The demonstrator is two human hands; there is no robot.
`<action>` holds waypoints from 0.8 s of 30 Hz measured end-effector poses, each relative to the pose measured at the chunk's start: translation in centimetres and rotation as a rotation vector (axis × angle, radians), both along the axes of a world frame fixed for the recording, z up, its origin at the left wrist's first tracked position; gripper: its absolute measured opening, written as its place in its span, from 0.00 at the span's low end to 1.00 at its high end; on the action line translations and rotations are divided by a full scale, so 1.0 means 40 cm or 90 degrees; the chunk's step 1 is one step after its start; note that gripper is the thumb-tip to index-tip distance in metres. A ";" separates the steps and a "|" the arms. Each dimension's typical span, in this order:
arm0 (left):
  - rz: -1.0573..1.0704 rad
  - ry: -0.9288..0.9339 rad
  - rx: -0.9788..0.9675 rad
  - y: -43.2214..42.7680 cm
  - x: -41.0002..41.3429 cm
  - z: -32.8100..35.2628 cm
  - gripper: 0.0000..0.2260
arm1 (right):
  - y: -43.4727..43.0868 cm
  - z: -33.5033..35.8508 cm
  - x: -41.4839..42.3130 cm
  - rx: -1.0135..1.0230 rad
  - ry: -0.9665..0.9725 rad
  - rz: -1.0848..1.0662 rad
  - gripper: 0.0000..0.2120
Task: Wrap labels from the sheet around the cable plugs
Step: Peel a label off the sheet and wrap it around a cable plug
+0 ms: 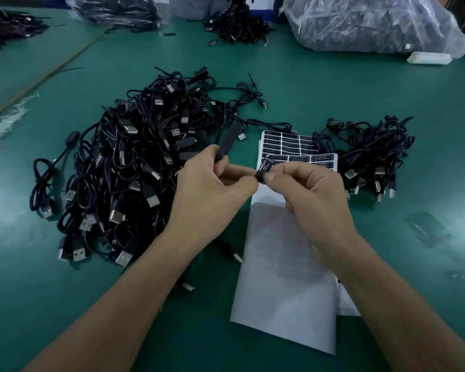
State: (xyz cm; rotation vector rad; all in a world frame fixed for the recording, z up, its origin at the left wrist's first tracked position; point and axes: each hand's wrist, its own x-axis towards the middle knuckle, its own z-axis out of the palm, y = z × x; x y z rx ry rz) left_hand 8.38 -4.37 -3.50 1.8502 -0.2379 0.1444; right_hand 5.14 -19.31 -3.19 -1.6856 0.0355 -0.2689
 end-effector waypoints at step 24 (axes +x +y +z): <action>-0.043 0.048 -0.028 -0.002 -0.009 0.013 0.26 | 0.001 -0.003 0.000 0.026 -0.032 -0.068 0.12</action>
